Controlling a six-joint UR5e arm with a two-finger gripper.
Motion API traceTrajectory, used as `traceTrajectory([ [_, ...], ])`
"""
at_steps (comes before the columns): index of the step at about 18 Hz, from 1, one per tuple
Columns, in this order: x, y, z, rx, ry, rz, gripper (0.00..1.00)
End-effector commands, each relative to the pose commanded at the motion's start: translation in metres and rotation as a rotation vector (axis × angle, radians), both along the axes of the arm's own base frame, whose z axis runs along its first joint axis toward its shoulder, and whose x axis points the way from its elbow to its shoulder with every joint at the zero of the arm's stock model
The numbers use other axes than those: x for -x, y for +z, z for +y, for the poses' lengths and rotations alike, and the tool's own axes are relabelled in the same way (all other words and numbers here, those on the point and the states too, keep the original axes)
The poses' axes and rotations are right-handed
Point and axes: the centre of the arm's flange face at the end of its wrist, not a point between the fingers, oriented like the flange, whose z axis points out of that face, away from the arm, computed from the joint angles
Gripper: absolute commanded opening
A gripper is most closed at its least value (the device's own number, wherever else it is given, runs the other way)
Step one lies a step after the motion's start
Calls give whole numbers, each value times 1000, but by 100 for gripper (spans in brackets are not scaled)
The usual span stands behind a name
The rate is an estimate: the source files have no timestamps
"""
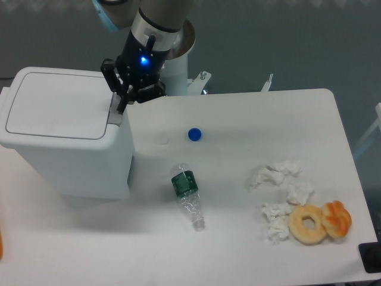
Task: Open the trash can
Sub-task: 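Press the lid tab with the gripper to flip the lid open, then lift the gripper away from the open trash can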
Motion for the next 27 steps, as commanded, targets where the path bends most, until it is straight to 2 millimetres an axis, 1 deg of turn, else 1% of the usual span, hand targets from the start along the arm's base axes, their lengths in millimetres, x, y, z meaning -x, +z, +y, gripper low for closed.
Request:
traceTrajectory([
  [6,1,-1,1,1,0,-1,0],
  [10,2,7,2,-11,-1,10,1],
  [12,2,11,3,-22,-3,11,13],
  [13,3,14,4,-30,-3,13,22],
  [16,8,19,6,-38,-9,23,37],
  [17,8,19,6,-39,-8,27,43],
  [18,10,20,5,-40,-5,31,51],
  [21,14,21,3,-46,-19,47,61],
  [24,30,17,-7,-39,-39,83,71],
  [25,37,13,-10,-27,-48,97,81],
  [26,43,7,-11,-15,-69,112,100],
  [27,50,7,-15,-5,-84,136,100],
])
